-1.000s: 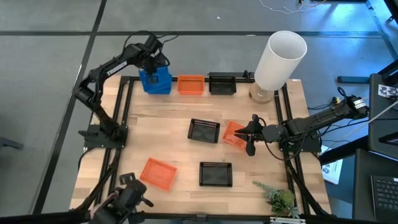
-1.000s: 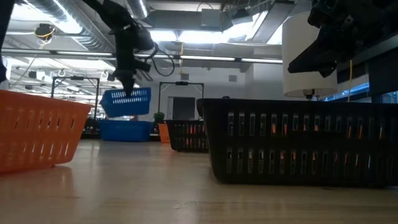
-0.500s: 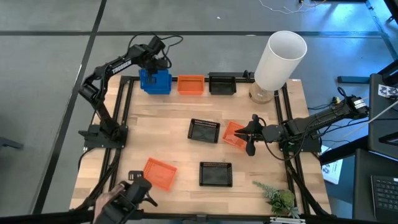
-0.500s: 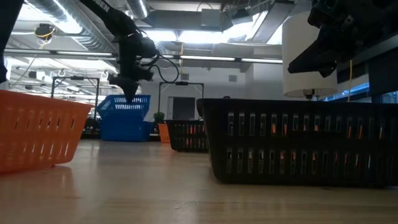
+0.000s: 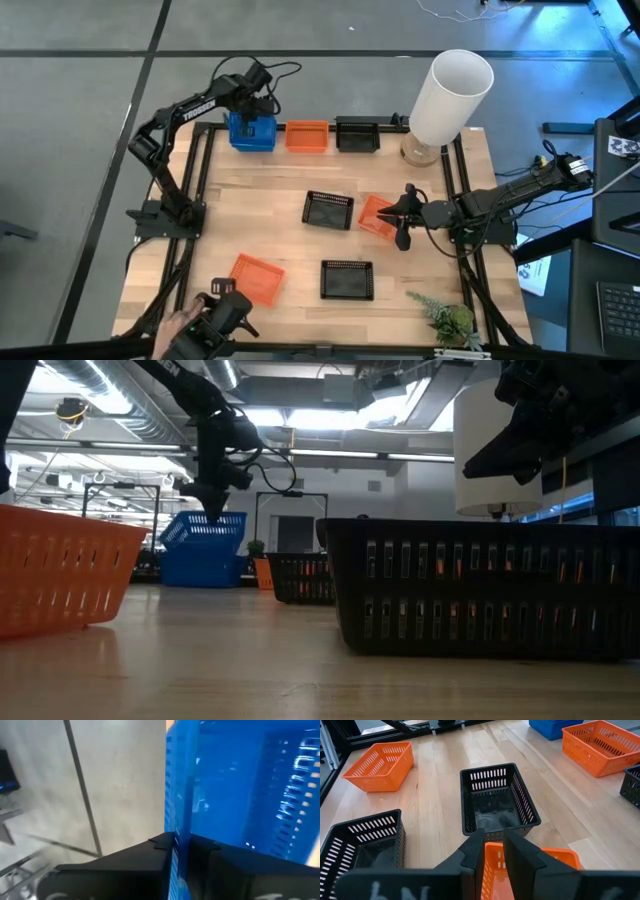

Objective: Stack baskets by color
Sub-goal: Stack the bottom blue bin on the stacked blue bins

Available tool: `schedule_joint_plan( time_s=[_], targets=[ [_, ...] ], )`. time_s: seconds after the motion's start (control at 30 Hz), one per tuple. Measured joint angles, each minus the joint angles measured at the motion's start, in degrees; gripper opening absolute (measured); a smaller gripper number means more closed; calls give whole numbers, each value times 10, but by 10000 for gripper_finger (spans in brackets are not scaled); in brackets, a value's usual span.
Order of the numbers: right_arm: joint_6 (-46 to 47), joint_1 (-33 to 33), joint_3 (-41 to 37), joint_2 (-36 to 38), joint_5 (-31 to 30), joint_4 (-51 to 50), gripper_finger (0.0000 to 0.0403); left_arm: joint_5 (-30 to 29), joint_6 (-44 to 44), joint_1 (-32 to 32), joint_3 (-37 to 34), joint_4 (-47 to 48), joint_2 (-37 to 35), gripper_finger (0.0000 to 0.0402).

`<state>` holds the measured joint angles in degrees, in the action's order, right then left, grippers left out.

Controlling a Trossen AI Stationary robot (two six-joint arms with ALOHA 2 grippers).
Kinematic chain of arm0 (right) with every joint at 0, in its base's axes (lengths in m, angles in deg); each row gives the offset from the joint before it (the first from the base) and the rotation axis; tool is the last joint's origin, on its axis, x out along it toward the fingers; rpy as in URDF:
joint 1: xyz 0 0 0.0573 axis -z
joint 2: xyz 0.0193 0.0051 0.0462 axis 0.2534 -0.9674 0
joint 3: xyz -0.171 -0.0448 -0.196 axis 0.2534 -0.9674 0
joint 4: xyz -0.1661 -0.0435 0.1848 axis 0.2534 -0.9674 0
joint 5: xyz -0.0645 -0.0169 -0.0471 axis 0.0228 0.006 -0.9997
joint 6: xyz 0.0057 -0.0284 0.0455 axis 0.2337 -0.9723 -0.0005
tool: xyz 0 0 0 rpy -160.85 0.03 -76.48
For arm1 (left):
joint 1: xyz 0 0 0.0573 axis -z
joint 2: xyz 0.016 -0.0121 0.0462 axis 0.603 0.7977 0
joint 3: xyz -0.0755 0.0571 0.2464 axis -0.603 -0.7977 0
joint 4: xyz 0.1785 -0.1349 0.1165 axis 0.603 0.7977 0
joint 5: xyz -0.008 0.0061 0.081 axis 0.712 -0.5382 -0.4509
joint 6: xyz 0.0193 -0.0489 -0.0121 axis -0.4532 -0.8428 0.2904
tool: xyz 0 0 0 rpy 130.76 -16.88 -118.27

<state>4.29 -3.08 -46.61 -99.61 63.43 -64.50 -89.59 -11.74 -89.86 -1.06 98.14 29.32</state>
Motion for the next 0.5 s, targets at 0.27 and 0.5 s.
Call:
schedule_joint_plan(
  time_s=[0.27, 0.5],
  targets=[
    [0, 0, 0, 0, 0, 0, 70, -16, -1, 3, 0, 1, 0, 67],
    [0, 0, 0, 0, 0, 0, 70, -34, -15, 3, 0, 1, 0, 71]
  ],
)
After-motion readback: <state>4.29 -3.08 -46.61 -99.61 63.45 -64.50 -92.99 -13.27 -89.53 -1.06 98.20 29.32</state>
